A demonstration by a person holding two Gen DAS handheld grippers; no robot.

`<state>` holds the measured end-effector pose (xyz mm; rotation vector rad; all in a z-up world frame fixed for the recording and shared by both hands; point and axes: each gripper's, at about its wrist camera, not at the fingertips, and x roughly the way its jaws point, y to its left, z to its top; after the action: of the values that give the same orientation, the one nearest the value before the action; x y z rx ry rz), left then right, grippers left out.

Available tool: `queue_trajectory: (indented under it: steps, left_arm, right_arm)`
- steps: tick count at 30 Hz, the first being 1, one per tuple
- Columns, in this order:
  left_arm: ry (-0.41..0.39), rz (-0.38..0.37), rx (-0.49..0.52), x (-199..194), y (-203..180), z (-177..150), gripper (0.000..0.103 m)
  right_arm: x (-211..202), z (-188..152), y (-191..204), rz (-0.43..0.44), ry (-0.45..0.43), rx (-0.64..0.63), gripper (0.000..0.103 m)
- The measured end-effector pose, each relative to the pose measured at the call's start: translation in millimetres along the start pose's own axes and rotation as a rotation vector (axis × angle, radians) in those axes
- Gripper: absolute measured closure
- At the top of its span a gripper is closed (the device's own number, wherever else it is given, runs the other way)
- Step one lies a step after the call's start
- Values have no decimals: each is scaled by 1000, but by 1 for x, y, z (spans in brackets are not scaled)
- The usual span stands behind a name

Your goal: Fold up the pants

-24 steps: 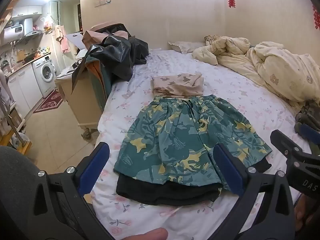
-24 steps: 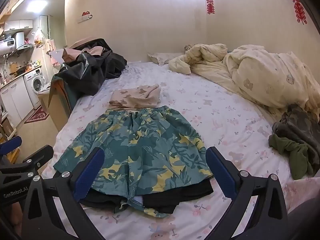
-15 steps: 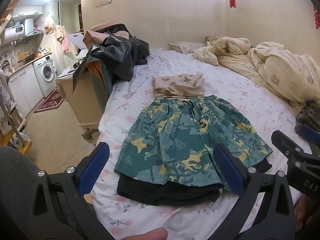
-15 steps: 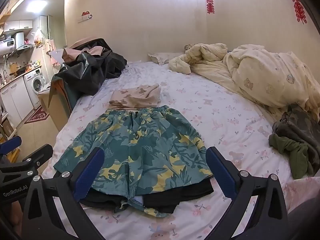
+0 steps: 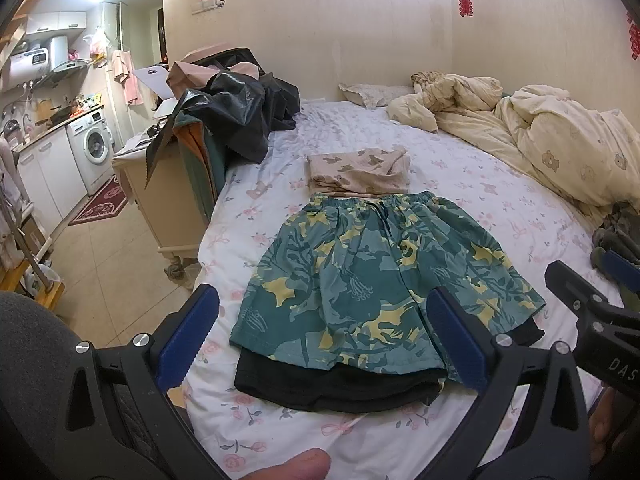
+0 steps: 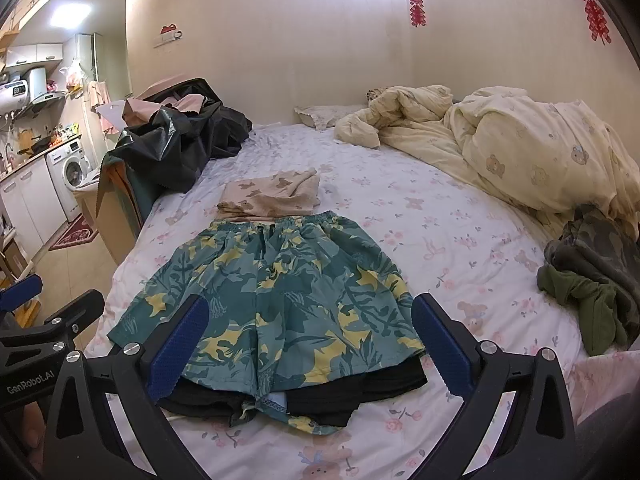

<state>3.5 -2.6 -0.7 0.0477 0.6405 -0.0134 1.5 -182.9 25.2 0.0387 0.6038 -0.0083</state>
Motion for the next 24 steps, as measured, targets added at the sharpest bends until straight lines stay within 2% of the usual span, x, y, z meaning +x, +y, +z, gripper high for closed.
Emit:
queue_trajectory:
  steps: [24]
  left_arm:
    - [-6, 0, 0, -2, 3, 0, 1]
  right_arm:
    - [0, 3, -1, 2, -1, 4, 0]
